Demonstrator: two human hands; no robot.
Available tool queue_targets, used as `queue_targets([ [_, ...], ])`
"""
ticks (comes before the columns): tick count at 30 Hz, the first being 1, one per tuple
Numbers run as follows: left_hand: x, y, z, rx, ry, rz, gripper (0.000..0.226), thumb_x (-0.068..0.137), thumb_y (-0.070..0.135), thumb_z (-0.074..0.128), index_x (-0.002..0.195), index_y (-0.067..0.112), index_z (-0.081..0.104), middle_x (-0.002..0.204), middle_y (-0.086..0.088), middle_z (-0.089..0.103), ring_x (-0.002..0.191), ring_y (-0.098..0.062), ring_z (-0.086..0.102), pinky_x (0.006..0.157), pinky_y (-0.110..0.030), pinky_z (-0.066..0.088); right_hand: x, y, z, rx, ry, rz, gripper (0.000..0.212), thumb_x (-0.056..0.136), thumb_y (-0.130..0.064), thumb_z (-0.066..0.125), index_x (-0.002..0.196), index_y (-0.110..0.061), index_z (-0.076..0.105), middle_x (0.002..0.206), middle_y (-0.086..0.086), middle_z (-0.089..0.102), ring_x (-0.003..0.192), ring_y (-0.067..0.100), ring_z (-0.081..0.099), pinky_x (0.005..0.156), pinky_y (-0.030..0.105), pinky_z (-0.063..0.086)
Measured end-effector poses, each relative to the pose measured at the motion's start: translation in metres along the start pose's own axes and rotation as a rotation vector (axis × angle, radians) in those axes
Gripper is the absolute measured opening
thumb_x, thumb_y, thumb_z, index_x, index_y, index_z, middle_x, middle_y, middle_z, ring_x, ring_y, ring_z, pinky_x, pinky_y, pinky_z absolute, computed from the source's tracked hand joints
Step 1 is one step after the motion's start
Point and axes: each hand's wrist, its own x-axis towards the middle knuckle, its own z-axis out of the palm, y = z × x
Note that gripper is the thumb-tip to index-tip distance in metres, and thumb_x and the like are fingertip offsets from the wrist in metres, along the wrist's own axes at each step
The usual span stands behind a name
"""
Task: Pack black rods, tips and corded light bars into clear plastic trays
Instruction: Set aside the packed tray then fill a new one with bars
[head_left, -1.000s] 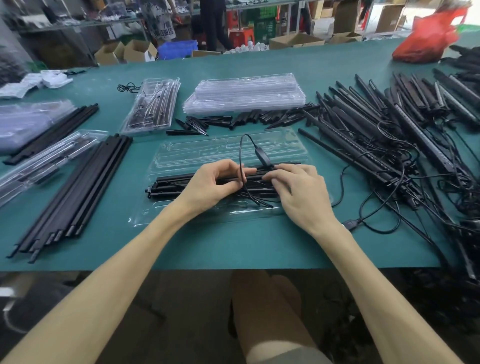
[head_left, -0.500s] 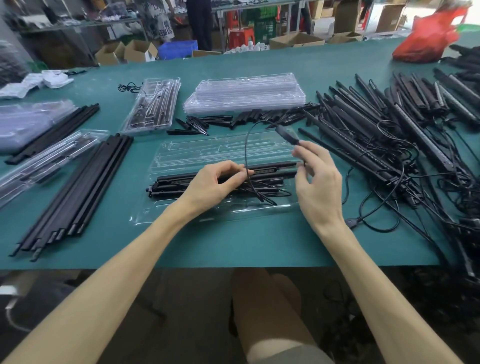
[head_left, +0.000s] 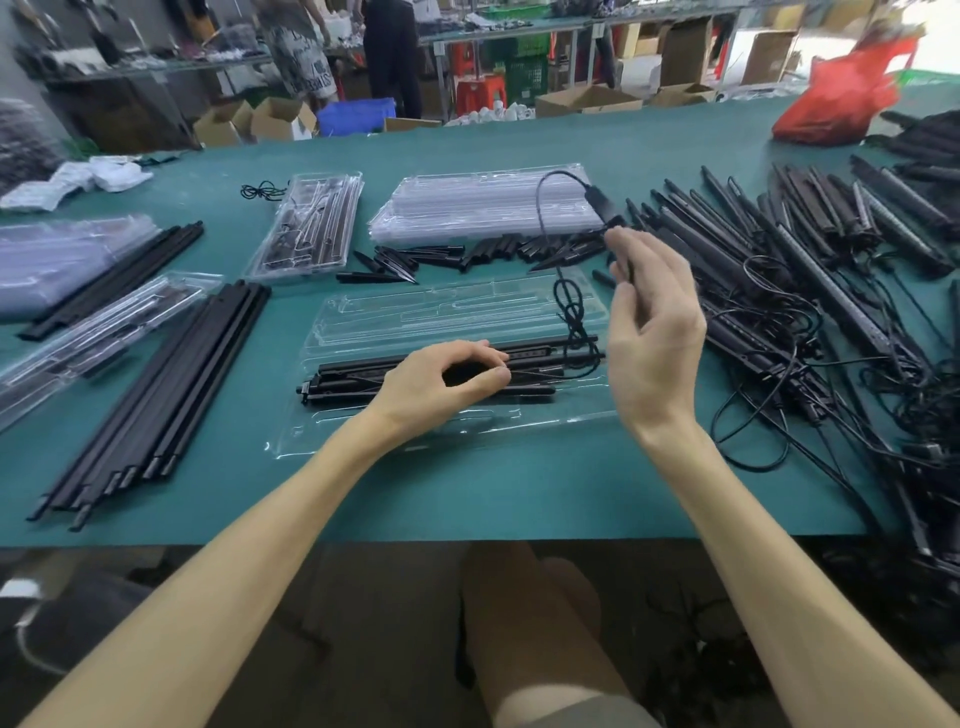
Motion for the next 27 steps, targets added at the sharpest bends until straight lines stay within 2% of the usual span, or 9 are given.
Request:
queue_targets([
  [4,0.002,0.002,0.001,-0.049,0.013,-0.009,0.043,0.097,0.066,0.040,0.108,0.041,0.073,0.128,0.025,0.065,0.131,0.002,0.050,0.116,-0.049,0.032,-0.020,-0.007,0.011,-0.039,-0.261,-0.204,0.048,0.088,0.023,0.044,0.123,-0.001,0.067,0.130,0.008,0.063,0.123,0.015,0.058,0.107,0.032,0.046],
  [6,0.002,0.003,0.003,-0.133,0.025,0.003,0.039,0.098,0.057,0.045,0.104,0.035,0.076,0.118,0.017,0.071,0.123,-0.008,0.060,0.111,-0.042,0.041,-0.037,-0.007,0.017,-0.033,-0.426,-0.248,0.049,0.084,0.023,0.046,0.117,-0.003,0.070,0.125,0.005,0.066,0.119,0.017,0.061,0.105,0.033,0.048],
  [8,0.003,0.002,0.004,-0.187,0.037,0.005,0.022,0.097,0.044,0.058,0.105,0.032,0.076,0.114,0.012,0.072,0.123,-0.013,0.061,0.106,-0.034,0.045,-0.051,-0.002,0.019,-0.030,-0.489,-0.248,0.043,0.085,0.020,0.049,0.111,-0.005,0.073,0.119,0.003,0.068,0.115,0.019,0.062,0.101,0.037,0.049],
  [10,0.003,-0.001,0.004,-0.200,-0.001,-0.014,0.020,0.094,0.033,0.068,0.113,0.032,0.075,0.125,0.013,0.069,0.131,0.000,0.052,0.114,-0.034,0.040,-0.054,0.003,0.018,-0.027,-0.466,-0.201,0.041,0.085,0.019,0.051,0.103,-0.009,0.075,0.110,0.000,0.070,0.108,0.018,0.063,0.095,0.037,0.051],
  [12,0.004,-0.003,0.002,-0.186,-0.007,-0.028,0.023,0.090,0.033,0.070,0.113,0.036,0.075,0.129,0.016,0.067,0.131,0.006,0.049,0.117,-0.037,0.036,-0.052,0.005,0.016,0.002,-0.461,-0.126,0.038,0.088,0.014,0.051,0.104,-0.013,0.073,0.105,-0.004,0.070,0.103,0.013,0.063,0.091,0.032,0.051],
  [17,0.004,-0.002,0.001,-0.168,0.025,-0.062,0.043,0.078,0.054,0.061,0.117,0.040,0.073,0.136,0.017,0.062,0.132,-0.001,0.051,0.117,-0.040,0.036,-0.052,0.005,0.016,-0.052,-0.550,-0.036,0.020,0.100,-0.019,0.059,0.118,-0.018,0.068,0.108,-0.008,0.068,0.106,0.008,0.058,0.093,0.026,0.047],
  [22,0.001,0.003,0.000,-0.279,0.025,-0.022,0.025,0.088,0.034,0.068,0.112,0.037,0.074,0.123,0.014,0.070,0.123,-0.003,0.059,0.113,-0.040,0.041,-0.051,0.000,0.012,-0.058,-0.414,-0.011,0.020,0.103,-0.024,0.055,0.116,-0.016,0.068,0.107,-0.006,0.066,0.107,0.012,0.056,0.093,0.028,0.045],
  [25,-0.002,0.005,-0.001,-0.367,0.015,0.045,0.026,0.089,0.020,0.075,0.115,0.024,0.071,0.114,0.009,0.074,0.113,-0.006,0.066,0.099,-0.020,0.048,-0.049,-0.007,0.000,-0.175,-0.296,-0.122,0.020,0.103,-0.024,0.055,0.111,-0.010,0.066,0.106,0.000,0.060,0.102,0.019,0.050,0.090,0.033,0.044],
  [27,-0.003,0.006,-0.002,-0.406,0.024,0.070,0.027,0.088,0.017,0.077,0.115,0.018,0.071,0.111,0.003,0.075,0.109,-0.010,0.068,0.092,-0.016,0.050,-0.050,-0.013,-0.010,-0.218,-0.337,-0.238,0.023,0.102,-0.031,0.055,0.105,-0.009,0.064,0.100,0.000,0.057,0.095,0.021,0.048,0.085,0.033,0.043],
])
